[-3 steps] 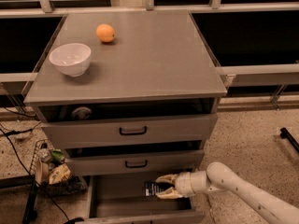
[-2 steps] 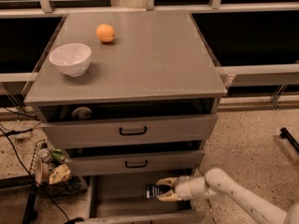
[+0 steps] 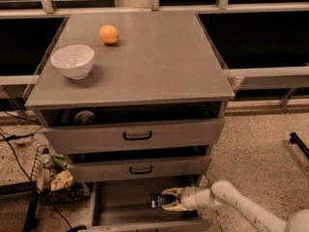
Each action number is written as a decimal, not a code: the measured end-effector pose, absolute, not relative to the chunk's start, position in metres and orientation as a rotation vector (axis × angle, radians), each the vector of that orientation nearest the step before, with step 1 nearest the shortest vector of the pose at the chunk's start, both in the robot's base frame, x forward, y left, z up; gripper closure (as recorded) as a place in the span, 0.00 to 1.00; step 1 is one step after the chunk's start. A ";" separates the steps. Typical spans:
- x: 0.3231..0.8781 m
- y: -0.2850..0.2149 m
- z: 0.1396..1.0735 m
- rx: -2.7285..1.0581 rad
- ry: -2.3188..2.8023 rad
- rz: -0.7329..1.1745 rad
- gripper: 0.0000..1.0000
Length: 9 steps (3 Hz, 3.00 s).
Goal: Place rxbar blueberry into bottom drawer
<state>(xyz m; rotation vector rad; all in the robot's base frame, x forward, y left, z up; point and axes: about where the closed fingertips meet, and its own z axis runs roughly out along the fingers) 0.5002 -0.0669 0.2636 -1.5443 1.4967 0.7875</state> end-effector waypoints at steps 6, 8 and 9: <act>0.541 -0.045 0.161 -1.598 1.564 0.657 1.00; 0.550 -0.034 0.146 -1.593 1.592 0.676 1.00; 0.555 -0.032 0.134 -1.578 1.612 0.702 1.00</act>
Offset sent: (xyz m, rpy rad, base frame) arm 0.0165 -0.0001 -0.0766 -0.0495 0.0111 -0.0139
